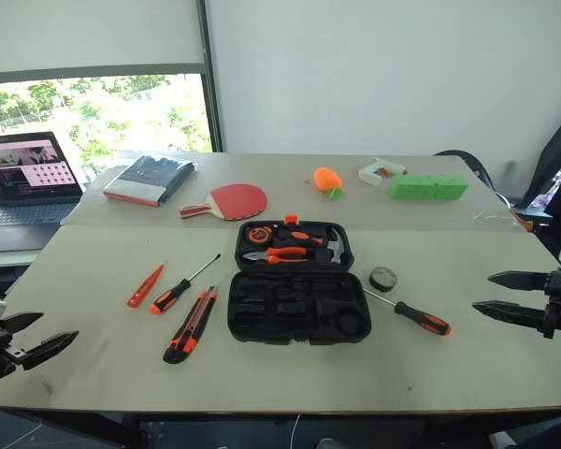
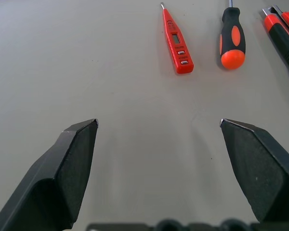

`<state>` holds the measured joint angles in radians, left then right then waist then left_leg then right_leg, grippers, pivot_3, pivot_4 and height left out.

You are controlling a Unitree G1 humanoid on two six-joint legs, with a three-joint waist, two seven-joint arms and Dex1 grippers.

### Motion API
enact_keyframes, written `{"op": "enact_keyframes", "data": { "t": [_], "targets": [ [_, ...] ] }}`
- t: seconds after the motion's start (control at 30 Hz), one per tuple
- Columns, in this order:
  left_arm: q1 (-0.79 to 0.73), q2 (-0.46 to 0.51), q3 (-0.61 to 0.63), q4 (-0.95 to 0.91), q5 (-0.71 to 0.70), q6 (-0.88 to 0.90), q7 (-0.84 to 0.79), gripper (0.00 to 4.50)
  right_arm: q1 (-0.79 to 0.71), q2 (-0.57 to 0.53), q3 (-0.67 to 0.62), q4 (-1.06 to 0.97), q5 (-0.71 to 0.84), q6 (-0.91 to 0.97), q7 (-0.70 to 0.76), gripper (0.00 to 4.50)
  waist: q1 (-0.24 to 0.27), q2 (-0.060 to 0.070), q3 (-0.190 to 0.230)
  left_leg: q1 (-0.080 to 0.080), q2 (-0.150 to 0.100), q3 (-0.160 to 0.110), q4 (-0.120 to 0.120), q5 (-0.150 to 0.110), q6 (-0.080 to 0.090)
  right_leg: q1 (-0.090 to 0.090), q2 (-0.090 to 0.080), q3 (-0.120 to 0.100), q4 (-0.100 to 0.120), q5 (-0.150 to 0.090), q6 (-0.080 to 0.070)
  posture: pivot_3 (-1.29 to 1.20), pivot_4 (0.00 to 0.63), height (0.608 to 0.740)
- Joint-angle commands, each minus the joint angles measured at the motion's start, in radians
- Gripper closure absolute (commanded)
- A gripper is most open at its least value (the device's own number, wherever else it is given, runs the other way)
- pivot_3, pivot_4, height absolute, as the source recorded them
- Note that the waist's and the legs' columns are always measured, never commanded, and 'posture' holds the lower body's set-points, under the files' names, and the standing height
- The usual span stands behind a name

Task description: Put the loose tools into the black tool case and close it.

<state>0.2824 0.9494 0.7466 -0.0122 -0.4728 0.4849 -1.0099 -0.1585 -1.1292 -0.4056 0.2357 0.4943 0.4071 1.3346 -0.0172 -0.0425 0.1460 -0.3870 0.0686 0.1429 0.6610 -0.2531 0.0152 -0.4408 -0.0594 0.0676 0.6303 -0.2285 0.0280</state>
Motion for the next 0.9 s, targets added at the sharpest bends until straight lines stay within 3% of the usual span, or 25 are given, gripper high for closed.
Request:
{"op": "enact_keyframes", "data": {
  "t": [0.03,0.43,0.7,0.9],
  "targets": [
    [-0.012,0.016,0.011,-0.028,0.001,0.003,0.010,0.13,-0.008,-0.001,-0.042,-0.021,0.018,-0.004,-0.006,0.08,0.000,0.000,0.000,0.000,0.000,0.000,0.000,0.000,0.000,0.000,0.000,0.000,0.000,0.000,0.000,0.00,0.150,0.736],
    [-0.091,0.032,-0.097,-0.069,-0.008,0.051,0.039,0.13,0.004,0.016,-0.066,-0.083,0.011,-0.032,-0.067,0.08,0.002,0.000,0.000,0.000,0.000,0.000,0.000,0.000,0.000,0.000,0.000,0.000,0.000,0.000,0.000,0.00,0.150,0.736],
    [-0.235,0.133,-0.242,-0.079,-0.015,0.120,-0.040,0.13,0.028,0.044,-0.105,-0.426,0.164,0.144,-0.136,0.08,0.002,0.000,0.000,0.000,0.000,-0.001,0.000,0.000,-0.001,0.001,0.000,-0.001,0.001,0.000,0.000,0.00,0.150,0.736],
    [-0.387,0.161,-0.413,-0.125,0.017,0.227,0.021,0.13,0.032,0.092,-0.096,-0.732,0.319,0.264,-0.252,0.08,0.005,0.000,0.000,-0.001,0.000,-0.003,0.000,0.000,-0.001,0.001,0.001,-0.001,0.002,0.000,0.000,0.00,0.150,0.736]
  ]
}}
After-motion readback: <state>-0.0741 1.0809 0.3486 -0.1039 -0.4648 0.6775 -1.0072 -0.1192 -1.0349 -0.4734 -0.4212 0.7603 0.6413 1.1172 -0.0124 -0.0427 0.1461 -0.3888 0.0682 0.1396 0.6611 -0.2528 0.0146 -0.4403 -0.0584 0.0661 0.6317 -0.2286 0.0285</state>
